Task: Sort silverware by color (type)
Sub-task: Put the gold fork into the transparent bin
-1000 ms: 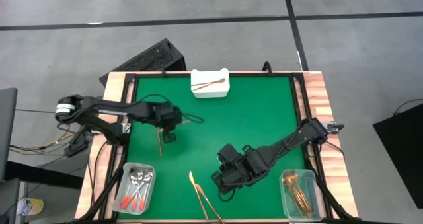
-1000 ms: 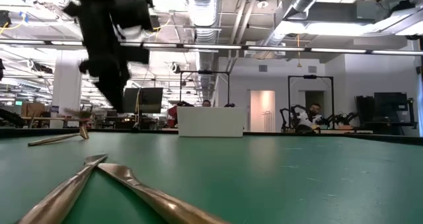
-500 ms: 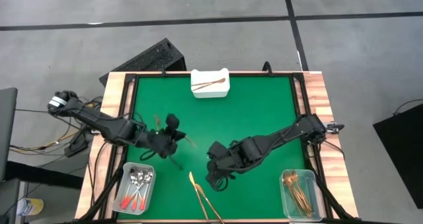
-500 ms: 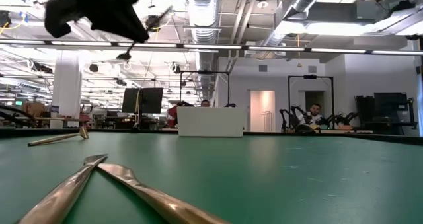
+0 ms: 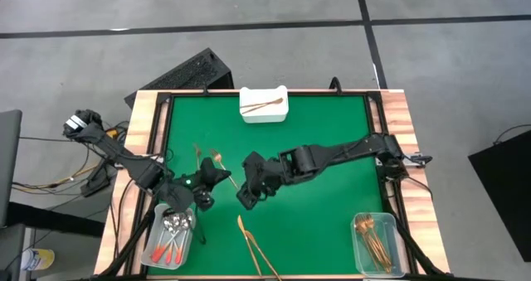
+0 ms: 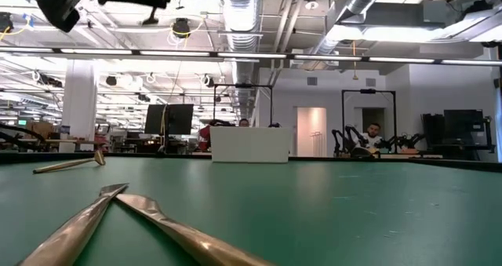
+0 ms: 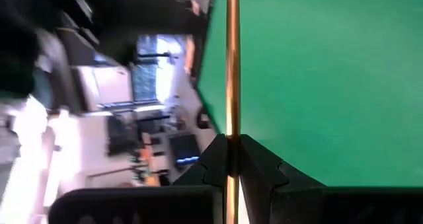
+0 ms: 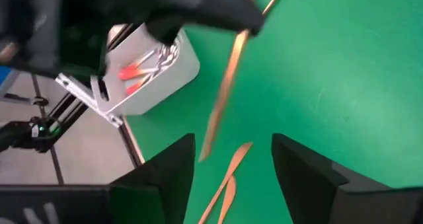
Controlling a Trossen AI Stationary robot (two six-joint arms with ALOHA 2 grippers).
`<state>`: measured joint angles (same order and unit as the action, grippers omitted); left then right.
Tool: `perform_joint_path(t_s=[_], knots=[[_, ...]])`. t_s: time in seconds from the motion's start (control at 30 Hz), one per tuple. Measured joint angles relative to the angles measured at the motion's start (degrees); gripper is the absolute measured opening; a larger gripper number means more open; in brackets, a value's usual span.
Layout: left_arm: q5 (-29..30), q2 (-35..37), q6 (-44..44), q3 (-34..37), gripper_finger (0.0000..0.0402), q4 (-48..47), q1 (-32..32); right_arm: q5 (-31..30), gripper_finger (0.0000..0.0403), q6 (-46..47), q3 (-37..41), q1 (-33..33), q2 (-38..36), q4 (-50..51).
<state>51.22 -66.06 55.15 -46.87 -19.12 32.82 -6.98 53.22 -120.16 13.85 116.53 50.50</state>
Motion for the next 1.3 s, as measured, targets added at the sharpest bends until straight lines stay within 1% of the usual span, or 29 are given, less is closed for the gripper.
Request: perform_joint_path(t_s=[0.1, 0.23, 0.37, 0.6, 0.7, 0.8, 0.97, 1.07, 1.13, 1.2, 1.3], knots=[[2.2, 0.0, 5.1, 0.0, 0.0009, 2.3, 0.8, 2.0, 0.0233, -1.7, 0.0, -1.3, 0.0, -1.8], [2.2, 0.0, 10.4, 0.0, 0.0009, 4.5, 0.9, 4.4, 0.0231, -4.1, 0.0, -2.1, 0.0, -6.4], [2.1, -0.9, 13.7, 0.0, 0.0009, 6.8, 0.9, 4.6, 0.0219, -3.8, 0.0, -2.7, 0.0, -6.1], [1.9, -1.6, 19.7, -0.1, 0.0009, 16.1, 0.7, 4.3, 0.0195, -3.7, 0.0, -3.1, 0.0, -4.2], [2.0, -1.6, 21.2, -0.1, 0.0009, 17.4, 0.7, 4.3, 0.0180, -3.6, 0.0, -3.1, 0.0, -4.2], [2.1, -1.6, 20.8, -0.1, 0.0009, 17.4, 0.7, 4.6, 0.0145, -3.6, 0.0, -3.1, 0.0, -4.1], [1.5, -1.6, 19.2, -0.1, 0.0009, 17.3, 0.4, 7.4, 0.0063, -3.7, -0.1, -3.0, 1.0, -5.0], [0.7, -1.7, 18.5, 0.2, 0.0012, 15.8, 0.6, 9.0, 0.0024, -4.0, 0.0, -2.9, 1.8, -4.9], [-0.4, -1.7, 16.2, 0.2, 0.0021, 16.5, 0.5, 8.3, 0.0023, -3.7, 0.0, -2.5, 1.7, -4.4], [-0.1, -1.6, 12.8, 0.1, 0.0036, 17.2, 0.5, 6.9, 0.0023, -3.3, -0.1, -2.0, 1.6, -3.8], [1.3, -1.7, 6.6, 0.1, 0.0068, 17.3, 0.4, 1.9, 0.0023, -1.2, -0.1, -0.8, 1.5, -0.2]])
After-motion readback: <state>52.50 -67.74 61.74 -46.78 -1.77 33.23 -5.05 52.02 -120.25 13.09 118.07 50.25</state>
